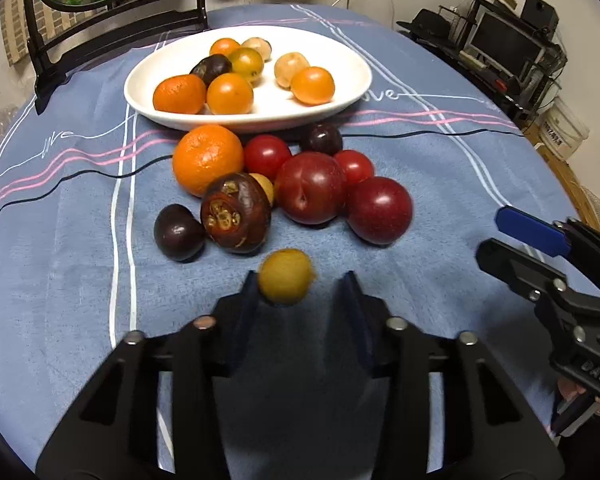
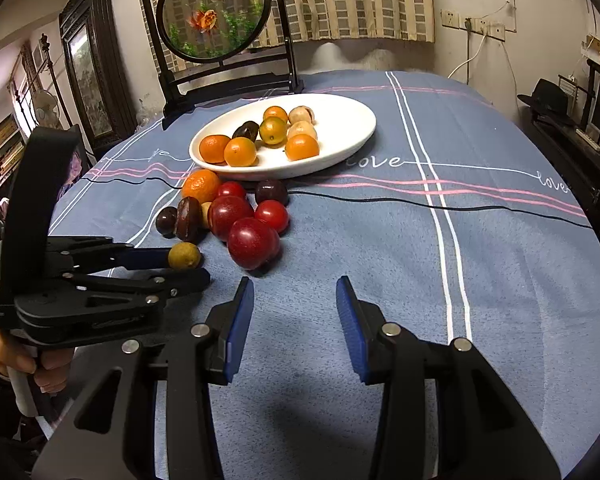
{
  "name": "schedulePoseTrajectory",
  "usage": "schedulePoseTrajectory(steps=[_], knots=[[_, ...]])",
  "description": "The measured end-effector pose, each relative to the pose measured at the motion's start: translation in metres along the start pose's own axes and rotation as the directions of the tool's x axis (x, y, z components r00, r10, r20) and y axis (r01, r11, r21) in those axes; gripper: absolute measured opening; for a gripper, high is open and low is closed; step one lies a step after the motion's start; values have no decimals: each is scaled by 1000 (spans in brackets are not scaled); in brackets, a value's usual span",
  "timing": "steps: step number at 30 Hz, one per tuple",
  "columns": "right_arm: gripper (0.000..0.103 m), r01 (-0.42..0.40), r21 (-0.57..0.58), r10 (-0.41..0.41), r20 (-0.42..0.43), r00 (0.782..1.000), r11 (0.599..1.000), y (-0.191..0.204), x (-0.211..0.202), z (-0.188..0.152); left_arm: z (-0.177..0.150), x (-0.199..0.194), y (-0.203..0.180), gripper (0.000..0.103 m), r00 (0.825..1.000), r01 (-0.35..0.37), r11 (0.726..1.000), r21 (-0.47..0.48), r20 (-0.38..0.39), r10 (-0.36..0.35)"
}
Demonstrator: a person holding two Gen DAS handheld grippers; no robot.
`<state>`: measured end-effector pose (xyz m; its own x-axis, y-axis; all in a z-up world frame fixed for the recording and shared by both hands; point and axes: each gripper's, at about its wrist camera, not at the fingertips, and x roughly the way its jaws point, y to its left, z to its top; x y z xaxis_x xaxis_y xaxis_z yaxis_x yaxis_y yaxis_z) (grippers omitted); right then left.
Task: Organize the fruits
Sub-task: 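Grasp a yellow fruit with the left tool while the right tool grasps a red plum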
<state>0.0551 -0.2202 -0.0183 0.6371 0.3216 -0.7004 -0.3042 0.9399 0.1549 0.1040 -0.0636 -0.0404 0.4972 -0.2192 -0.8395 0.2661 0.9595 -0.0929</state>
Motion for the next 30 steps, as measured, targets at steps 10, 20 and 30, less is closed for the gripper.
schedulePoseTrajectory(steps=[10, 20, 30], knots=[[43, 7, -68, -10, -51, 999, 998, 17, 17, 9, -3, -22, 14, 28, 999, 7, 1000, 7, 48, -7], [43, 14, -130, -32, -140, 990, 991, 41, 67, 27, -7, -41, 42, 28, 996, 16, 999, -32, 86, -14], [39, 50, -126, -63, -95, 993, 991, 40, 61, 29, -11, -47, 52, 28, 996, 9, 998, -57, 91, -4]])
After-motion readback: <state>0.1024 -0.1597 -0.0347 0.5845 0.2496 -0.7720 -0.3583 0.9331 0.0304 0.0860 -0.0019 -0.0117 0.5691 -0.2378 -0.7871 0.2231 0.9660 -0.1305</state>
